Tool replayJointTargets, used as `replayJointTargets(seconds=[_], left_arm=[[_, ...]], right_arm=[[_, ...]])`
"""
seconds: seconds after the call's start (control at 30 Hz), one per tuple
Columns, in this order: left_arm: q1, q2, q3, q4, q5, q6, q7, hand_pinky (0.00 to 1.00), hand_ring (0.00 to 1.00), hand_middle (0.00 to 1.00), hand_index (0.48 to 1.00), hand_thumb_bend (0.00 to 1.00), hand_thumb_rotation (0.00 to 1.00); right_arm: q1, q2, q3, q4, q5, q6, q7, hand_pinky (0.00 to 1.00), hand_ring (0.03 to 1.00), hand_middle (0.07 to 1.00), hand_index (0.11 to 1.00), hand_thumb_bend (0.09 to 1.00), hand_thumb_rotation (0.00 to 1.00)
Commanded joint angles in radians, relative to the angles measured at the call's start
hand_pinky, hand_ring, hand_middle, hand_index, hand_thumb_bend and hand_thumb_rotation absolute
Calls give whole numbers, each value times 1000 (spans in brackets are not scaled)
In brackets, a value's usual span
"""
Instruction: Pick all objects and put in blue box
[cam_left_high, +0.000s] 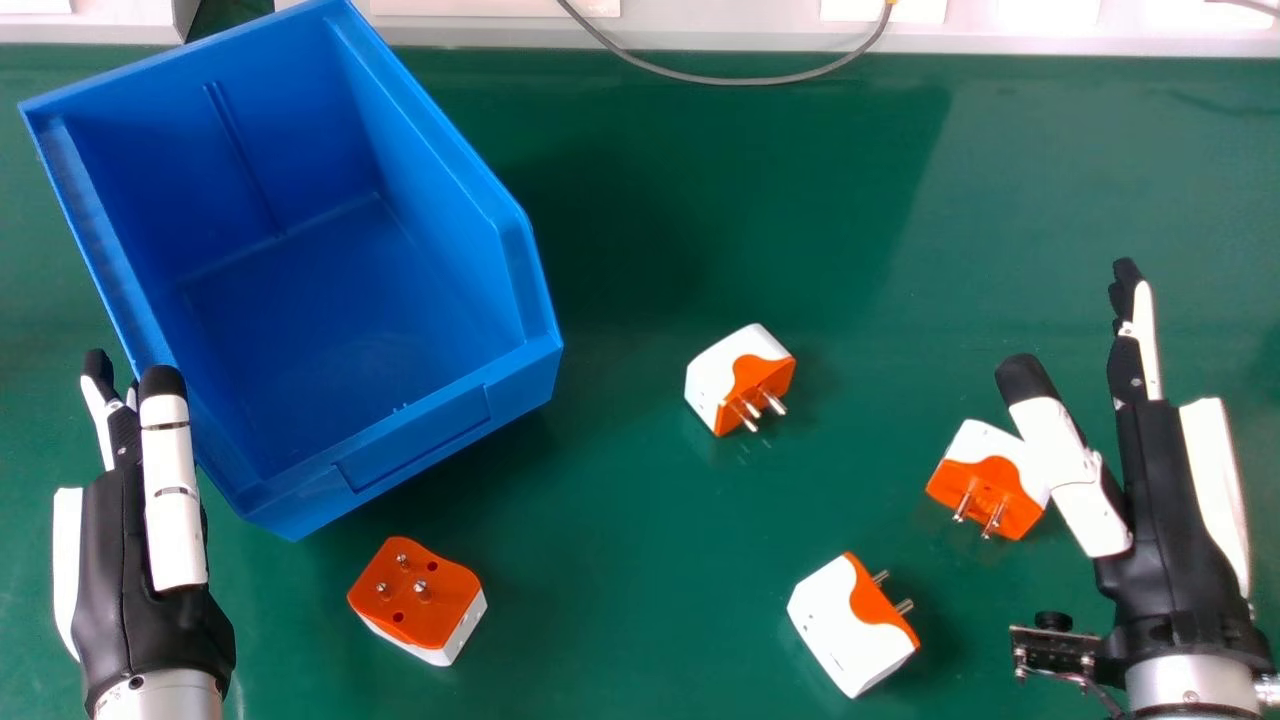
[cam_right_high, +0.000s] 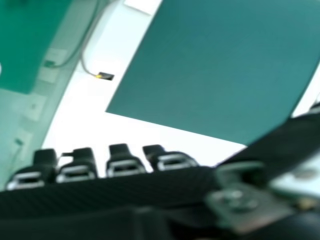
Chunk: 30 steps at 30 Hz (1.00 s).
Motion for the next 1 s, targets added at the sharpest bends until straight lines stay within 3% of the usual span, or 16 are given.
replayJointTargets(seconds=[0.0, 0.13, 0.63, 0.77, 0.83, 0.97], left_arm=[[-3, 4, 11, -1, 11, -32, 6, 1000, 1000, 1000, 1000, 629, 1000], [-2, 5, 10, 3, 12, -37, 6, 1000, 1000, 1000, 1000, 633, 1000], [11, 6, 10, -19, 7, -32, 1, 1000, 1000, 1000, 1000, 637, 1000], [14, 7, 13, -21, 5, -30, 1, 1000, 1000, 1000, 1000, 639, 1000], [14, 8, 15, -20, 5, -29, 1, 1000, 1000, 1000, 1000, 640, 1000], [11, 7, 18, -20, 8, -26, 2, 1000, 1000, 1000, 1000, 641, 1000]], right_arm=[[5, -3, -2, -35, 3, -4, -1, 973, 1000, 1000, 1000, 592, 1000], [6, -3, -2, -34, 7, -5, 1, 973, 1000, 1000, 1000, 580, 1000], [22, -17, -14, -42, 16, -16, 9, 973, 1000, 1000, 1000, 611, 1000], [42, -46, -32, -54, 7, -29, 16, 970, 1000, 1000, 1000, 613, 1000], [54, -60, -36, -64, -6, -39, 15, 950, 1000, 1000, 1000, 572, 1000], [67, -128, -43, -57, -92, -74, -1, 938, 1000, 1000, 1000, 540, 1000]])
